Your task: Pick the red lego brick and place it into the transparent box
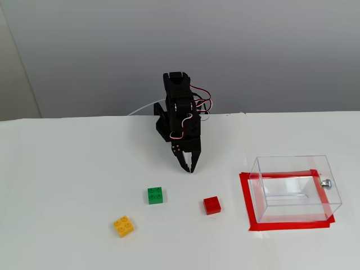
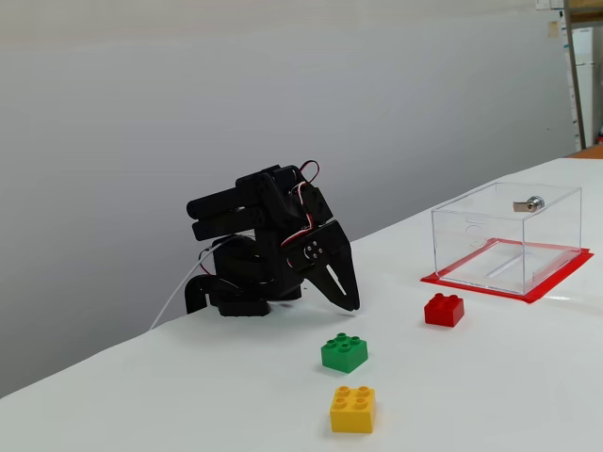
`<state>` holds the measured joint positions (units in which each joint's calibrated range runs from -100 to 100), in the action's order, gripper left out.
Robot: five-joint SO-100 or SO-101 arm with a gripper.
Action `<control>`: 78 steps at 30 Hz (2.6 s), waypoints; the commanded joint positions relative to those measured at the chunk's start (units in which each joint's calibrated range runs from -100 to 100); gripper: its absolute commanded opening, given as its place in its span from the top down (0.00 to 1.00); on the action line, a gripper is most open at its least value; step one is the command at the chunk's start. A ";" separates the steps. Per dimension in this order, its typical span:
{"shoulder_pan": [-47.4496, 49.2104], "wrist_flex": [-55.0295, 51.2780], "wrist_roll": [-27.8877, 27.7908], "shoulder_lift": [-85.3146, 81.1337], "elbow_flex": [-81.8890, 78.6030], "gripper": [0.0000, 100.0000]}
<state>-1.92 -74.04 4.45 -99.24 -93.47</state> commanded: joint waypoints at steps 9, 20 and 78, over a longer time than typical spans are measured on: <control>-0.48 -0.12 -0.17 -0.51 1.43 0.99; -0.48 -0.12 -0.17 -0.51 1.43 0.99; 4.92 5.63 0.20 3.06 1.88 0.99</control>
<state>2.14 -71.29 4.59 -98.73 -93.47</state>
